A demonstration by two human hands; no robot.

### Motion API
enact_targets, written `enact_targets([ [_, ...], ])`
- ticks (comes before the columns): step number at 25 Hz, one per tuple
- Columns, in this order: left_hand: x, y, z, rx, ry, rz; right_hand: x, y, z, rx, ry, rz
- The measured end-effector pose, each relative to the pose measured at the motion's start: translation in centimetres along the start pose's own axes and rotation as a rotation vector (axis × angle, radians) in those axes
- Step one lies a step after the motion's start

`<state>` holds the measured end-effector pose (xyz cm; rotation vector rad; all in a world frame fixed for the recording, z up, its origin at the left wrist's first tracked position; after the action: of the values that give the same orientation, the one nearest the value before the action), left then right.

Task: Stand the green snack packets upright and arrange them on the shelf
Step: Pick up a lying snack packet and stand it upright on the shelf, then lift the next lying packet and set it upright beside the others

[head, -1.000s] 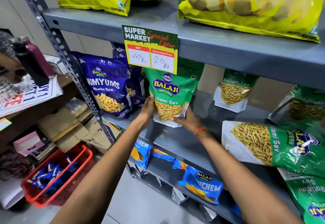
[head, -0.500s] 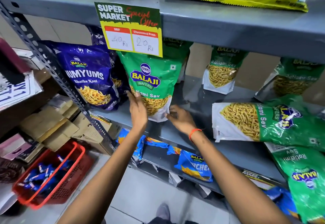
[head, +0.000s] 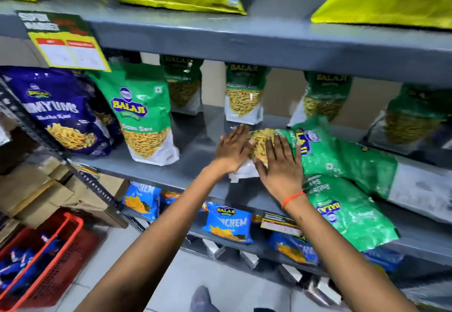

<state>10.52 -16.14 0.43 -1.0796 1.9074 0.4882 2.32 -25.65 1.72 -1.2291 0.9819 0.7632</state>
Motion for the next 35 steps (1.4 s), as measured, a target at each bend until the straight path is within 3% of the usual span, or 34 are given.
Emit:
enact_targets([
  [4, 0.7, -2.9, 1.0, -0.156, 0.24, 0.098, -2.8, 3.1, -1.4, -0.035, -0.141, -0.099],
  [7, 1.0, -3.9, 0.5, -0.223, 0.215, 0.25, -3.7, 5.6, -0.7, -0.13, -0.239, -0.148],
  [9, 1.1, -4.7, -0.3, -0.211, 0.265, 0.27, -1.4, 5.1, -1.5, 0.054, -0.543, 0.084],
  [12, 1.0, -5.2, -0.5, -0.267, 0.386, 0.253, 4.5, 6.2, -1.0, 0.635, -1.376, 0.612],
  [13, 1.1, -5.0, -0.3, -0.29, 0.42, 0.268, 5.0, 6.1, -0.2, 0.712, -1.56, 0.646],
  [15, 1.6, -4.5, 0.7, -0.335, 0.496, 0.304, 4.8, 4.8, 0.4, 0.758, -1.691, 0.569],
  [19, 0.8, -4.3, 4.7, -0.403, 0.689, 0.21, 4.7, 1.0, -1.3, 0.747, -1.585, 0.43],
  [22, -1.2, -3.7, 7.4, -0.429, 0.818, 0.072, 3.9, -2.9, -2.2, 0.598, -1.454, 0.318],
  [26, -2.5, -2.1, 7.9, -0.388, 0.996, -0.035, 5.5, -6.3, -1.2, 0.413, -1.285, 0.363],
  [35, -3.1, 2.3, 9.9, -0.314, 1.021, -0.187, 5.8, -4.8, 3.3, 0.241, -1.277, 0.528],
])
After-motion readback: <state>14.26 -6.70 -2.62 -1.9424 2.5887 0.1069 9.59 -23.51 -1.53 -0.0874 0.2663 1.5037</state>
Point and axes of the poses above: each hand's wrist, its own y-axis away from the middle knuckle, its own x-axis out of the palm, z = x × y, the point moved 10 cm from there along -y, towards the middle knuckle, and after that the axes turned 2 degrees about x, right-handed, at the moved point
